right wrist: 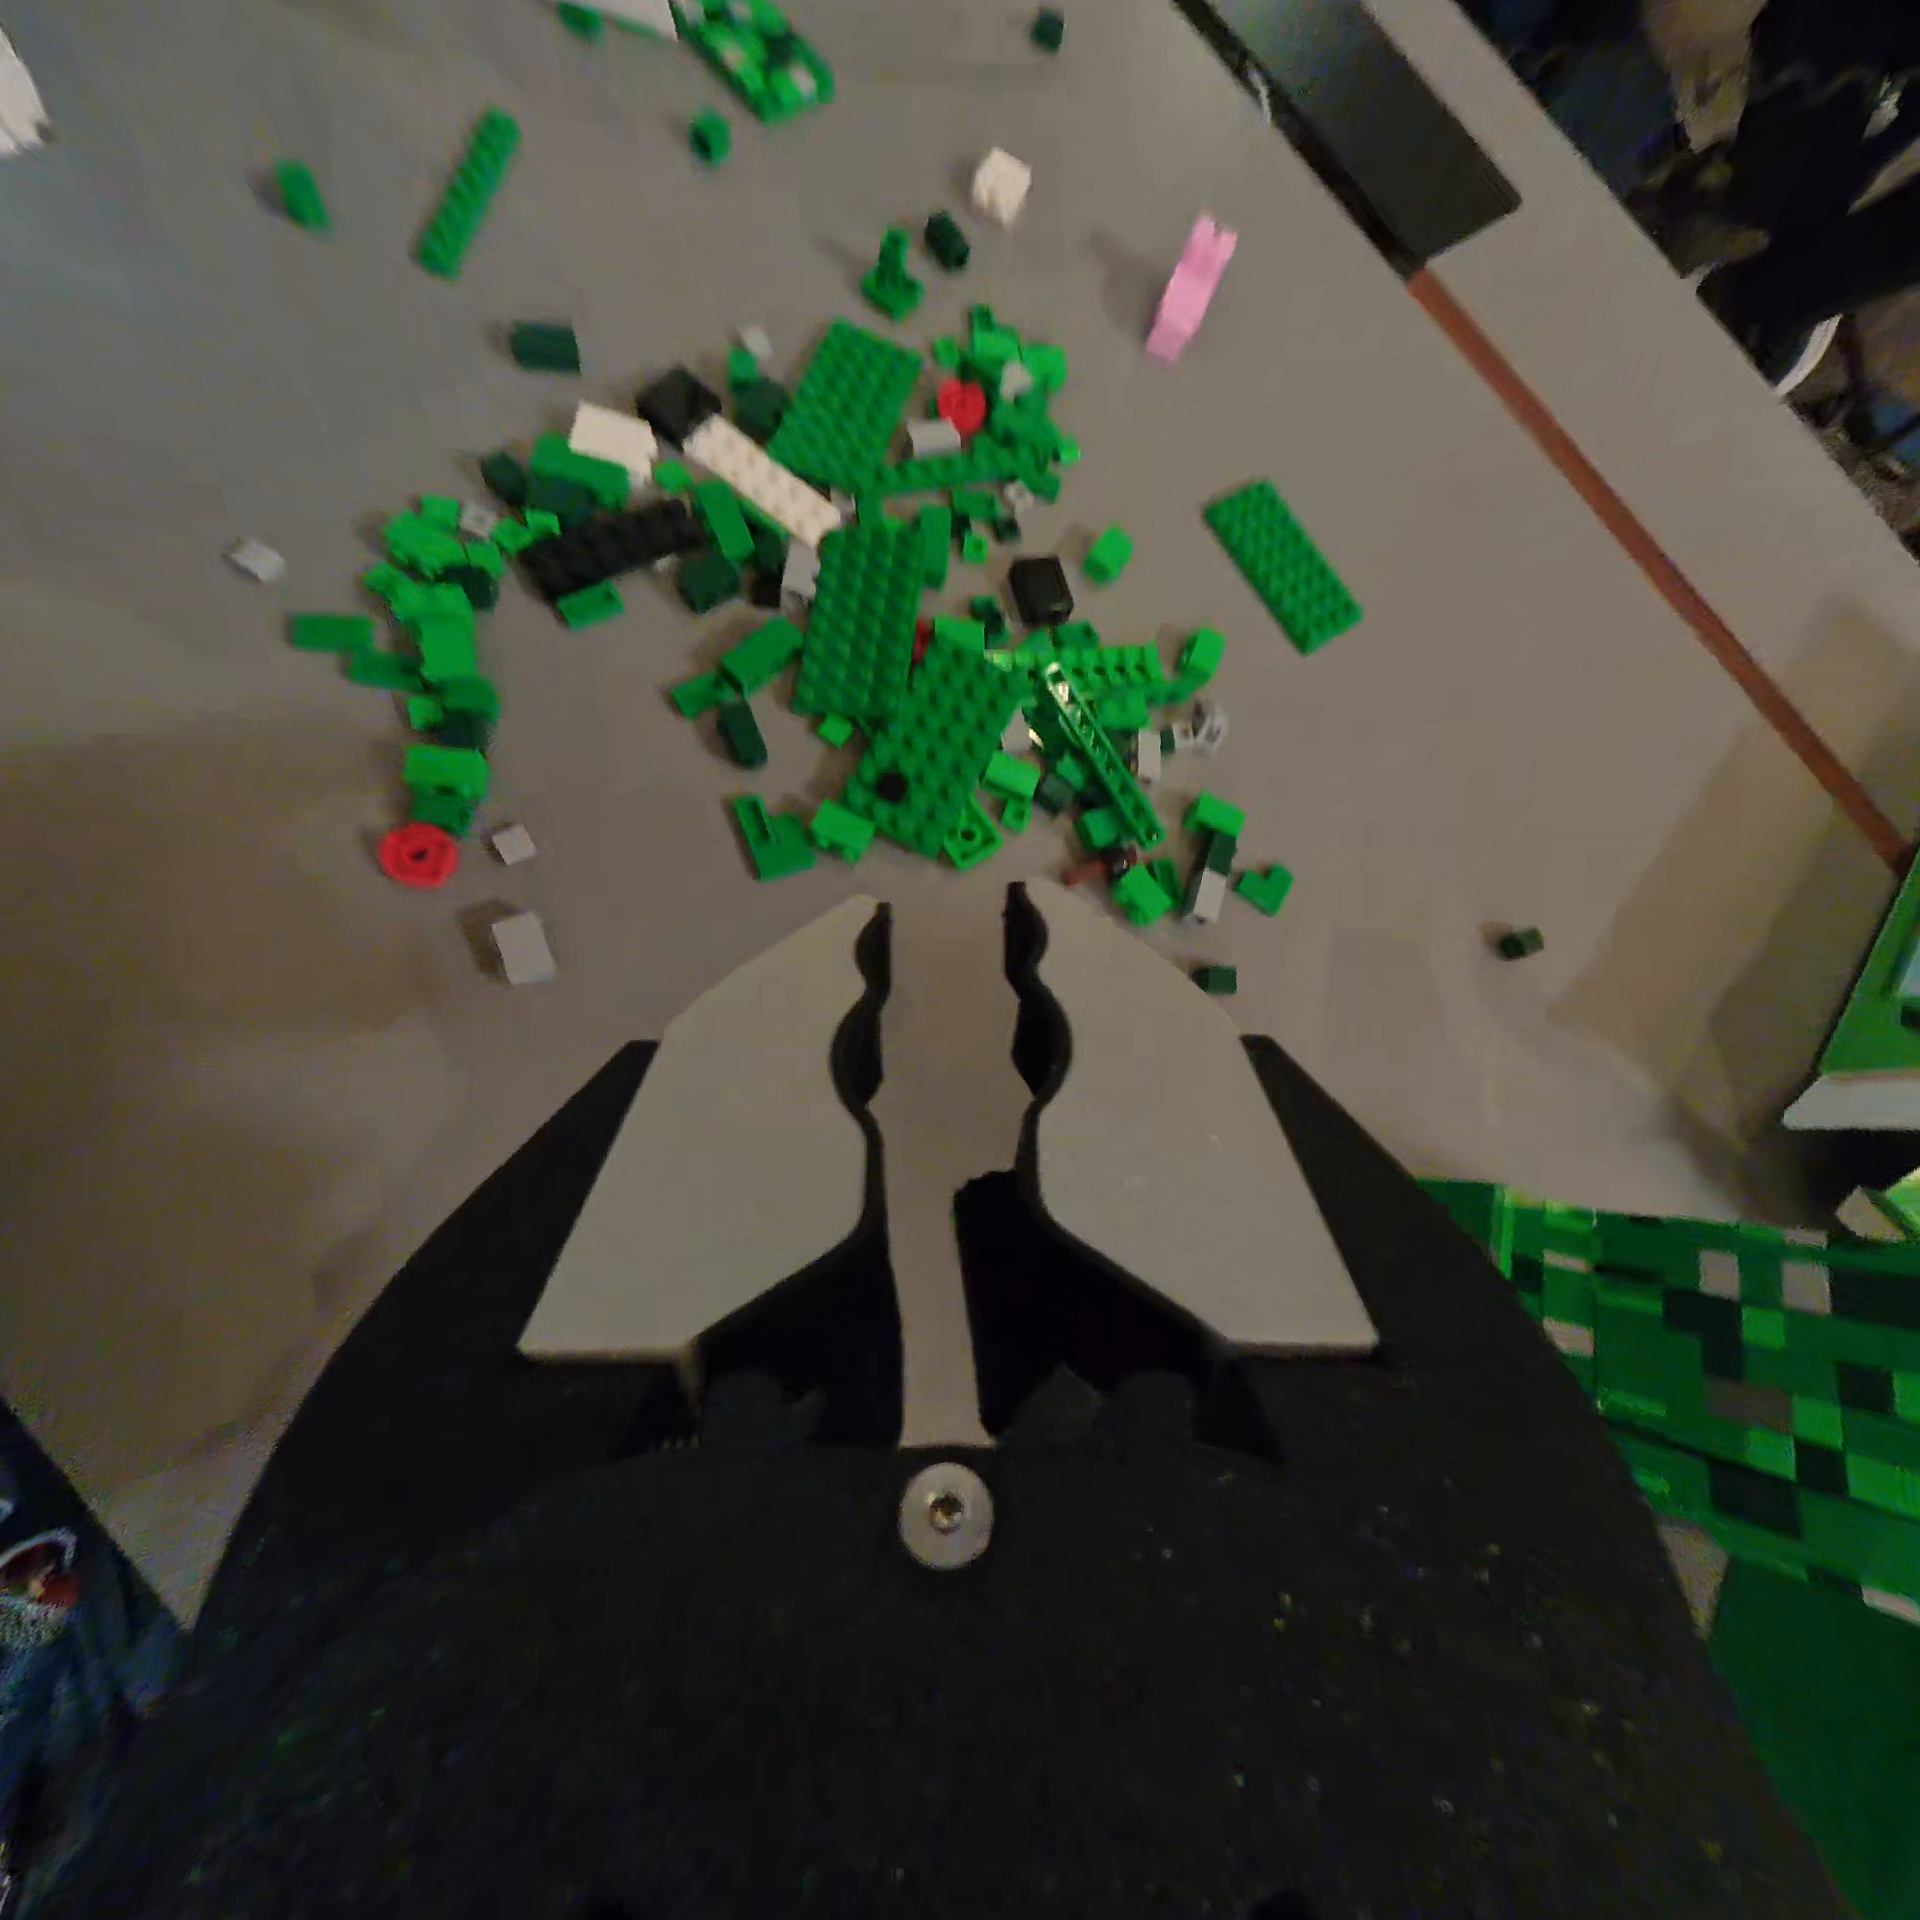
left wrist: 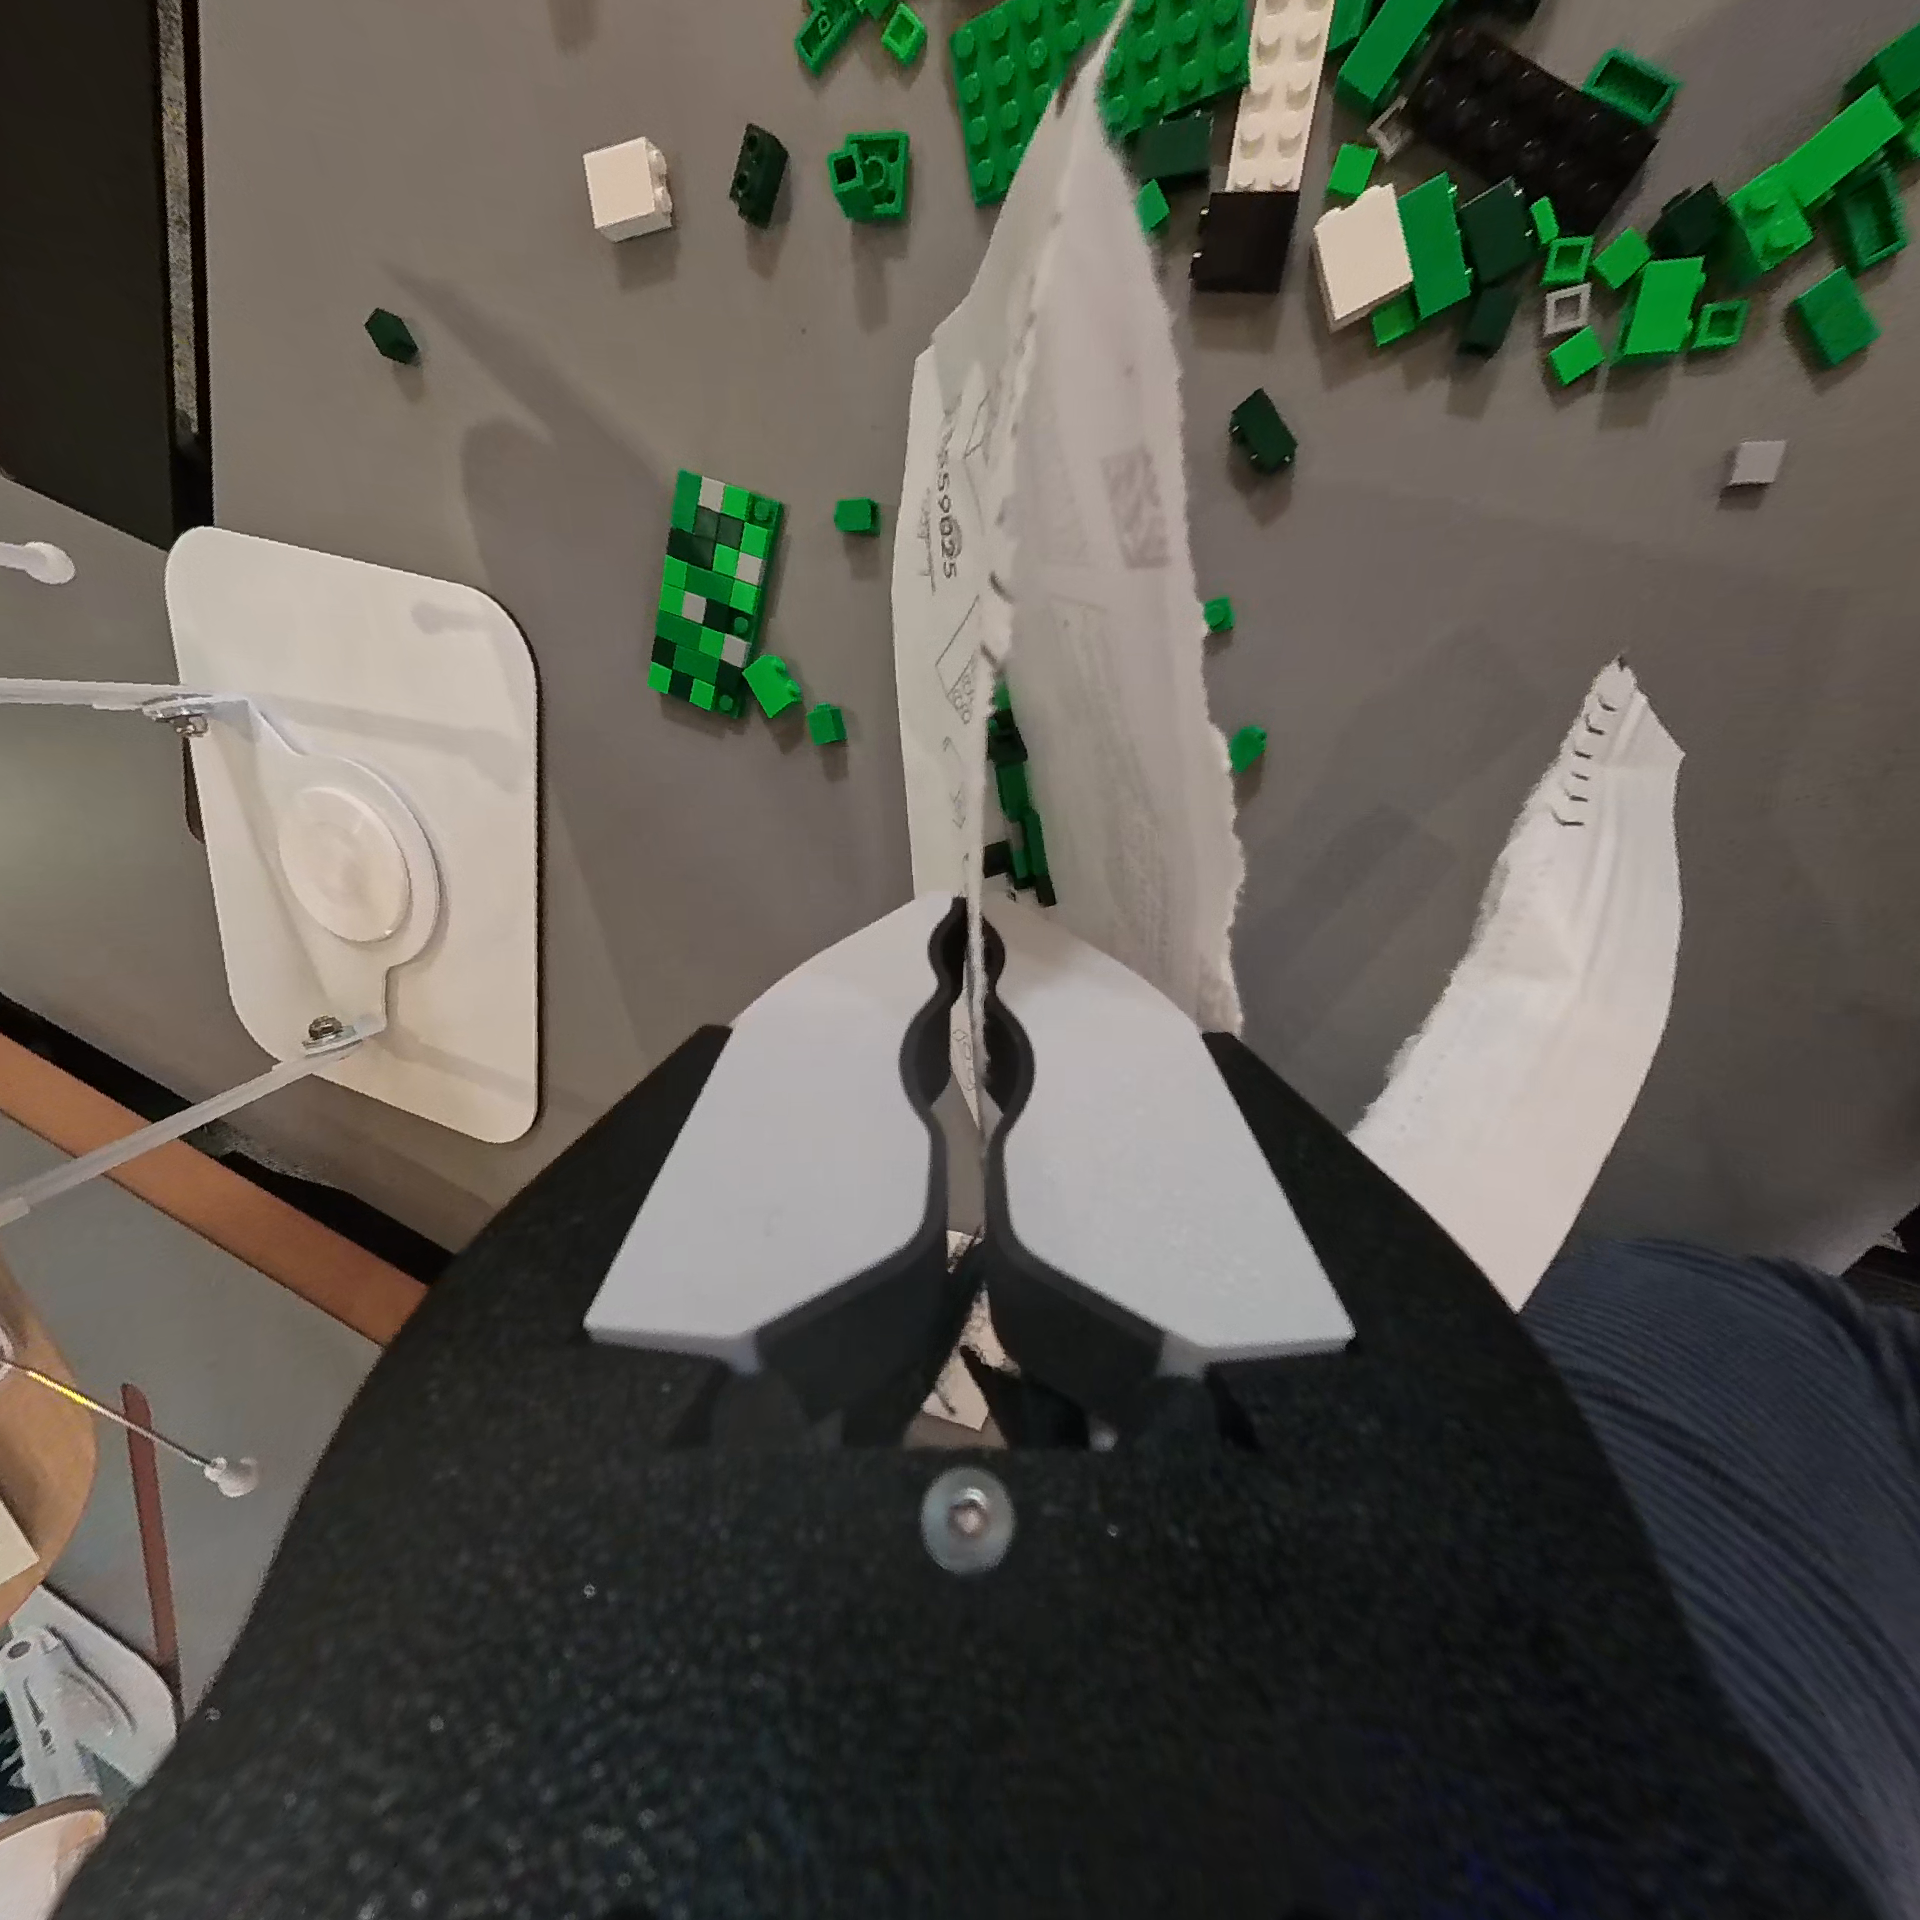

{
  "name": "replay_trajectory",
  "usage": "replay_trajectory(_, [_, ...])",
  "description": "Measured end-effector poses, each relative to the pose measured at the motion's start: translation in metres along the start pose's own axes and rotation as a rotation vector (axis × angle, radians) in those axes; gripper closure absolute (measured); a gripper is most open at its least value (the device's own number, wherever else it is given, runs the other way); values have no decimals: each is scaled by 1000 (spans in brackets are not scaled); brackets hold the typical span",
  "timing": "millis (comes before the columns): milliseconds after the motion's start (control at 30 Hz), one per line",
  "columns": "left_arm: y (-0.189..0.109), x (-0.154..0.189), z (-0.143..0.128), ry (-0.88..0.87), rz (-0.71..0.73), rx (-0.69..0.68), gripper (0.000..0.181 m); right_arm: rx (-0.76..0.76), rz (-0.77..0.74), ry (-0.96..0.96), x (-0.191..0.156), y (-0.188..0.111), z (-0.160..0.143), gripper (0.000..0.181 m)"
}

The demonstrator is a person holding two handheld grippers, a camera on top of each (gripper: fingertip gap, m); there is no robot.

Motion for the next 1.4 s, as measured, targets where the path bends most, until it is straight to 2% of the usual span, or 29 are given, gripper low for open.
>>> replay_trajectory(67, [-1,0,-1,-4,1,4,181,31,13,10,1,3,6,175])
replay_trajectory(133, [-1,-1,-2,-8,2,5,181,50,19,19,3,6,10,181])
replay_trajectory(367, [-1,-2,-4,-18,-2,8,181,87,57,-12,4,25,28,181])
replay_trajectory(533, [-2,-4,-8,-35,-1,11,181,140,159,-15,8,38,42,178])
replay_trajectory(633, [-2,-7,-10,-50,0,18,181,65,225,-25,11,50,46,165])
replay_trajectory(967, [-1,-8,-13,-60,-2,14,181,-160,309,-284,21,113,70,163])
replay_trajectory(1167, [-5,-8,-14,-62,3,31,181,-270,364,-332,34,151,72,163])
replay_trajectory(1400, [-5,-7,-14,-57,5,31,181,-367,452,-413,24,178,68,167])
Point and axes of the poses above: each gripper's, where its closed fingertips meet, y out along the fingers, z out of its top, x = y × z across the jaws, the point moved 8 cm from there along -y, back along the fingers, and after that the axes turned 7 degrees about -z, right-handed, at the moved point
